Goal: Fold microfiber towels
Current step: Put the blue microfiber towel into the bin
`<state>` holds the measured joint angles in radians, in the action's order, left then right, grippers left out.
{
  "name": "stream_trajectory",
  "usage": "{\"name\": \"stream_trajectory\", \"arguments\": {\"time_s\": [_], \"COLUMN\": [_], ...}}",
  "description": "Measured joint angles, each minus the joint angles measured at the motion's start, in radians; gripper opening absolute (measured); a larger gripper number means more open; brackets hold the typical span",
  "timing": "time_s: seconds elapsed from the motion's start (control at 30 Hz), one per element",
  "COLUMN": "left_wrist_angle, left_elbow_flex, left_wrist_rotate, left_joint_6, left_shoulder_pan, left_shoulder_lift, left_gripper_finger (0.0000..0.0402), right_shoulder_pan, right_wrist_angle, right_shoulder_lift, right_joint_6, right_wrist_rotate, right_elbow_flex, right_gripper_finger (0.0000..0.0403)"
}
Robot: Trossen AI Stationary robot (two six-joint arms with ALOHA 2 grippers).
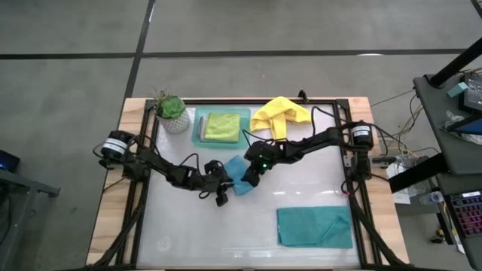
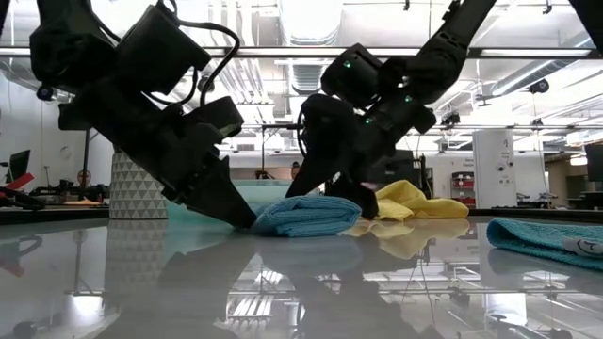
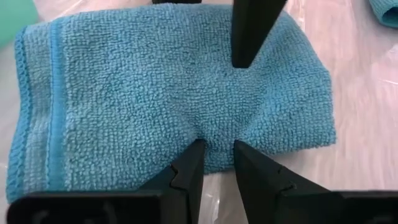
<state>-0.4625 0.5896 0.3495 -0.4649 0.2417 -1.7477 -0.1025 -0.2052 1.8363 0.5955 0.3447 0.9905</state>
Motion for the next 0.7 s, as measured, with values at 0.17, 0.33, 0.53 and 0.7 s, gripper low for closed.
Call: {"name": "stream_trajectory", "arguments": {"time_s": [0.17,0.33,0.53,0.7], "left_wrist_angle": [0.001,0.02,0.234,0.442], "left_elbow_flex": [-0.002,-0.007,-0.009,-0.01], "left_wrist_rotate": [-0.001,-0.008,-0.014,-0.002], "left_joint_6": [0.0,0.009,0.033,0.08], "left_shoulder_pan": [0.0,0.0,0.0,0.0], "left_shoulder_lift": [0.002,0.021,0.132,0.314], "left_gripper_finger": [0.0076,0.0077,0.0077,0.0077], "right_shoulder_pan": [-0.002,-0.002,-0.011,-0.039], "right_wrist_angle": [-0.032,-0.048,-0.04,-0.017], "right_shoulder_lift": [0.019,0.027,-0.01,-0.058], "right_joint_6": [0.024,0.023,-0.016,-0.038], "right_wrist_rotate": [0.001,0.003,0.022,0.099], "right_elbow_flex": [0.0,0.0,0.0,0.001], "right_gripper_finger": [0.0171,0.0076,0.0017,0.0015]}}
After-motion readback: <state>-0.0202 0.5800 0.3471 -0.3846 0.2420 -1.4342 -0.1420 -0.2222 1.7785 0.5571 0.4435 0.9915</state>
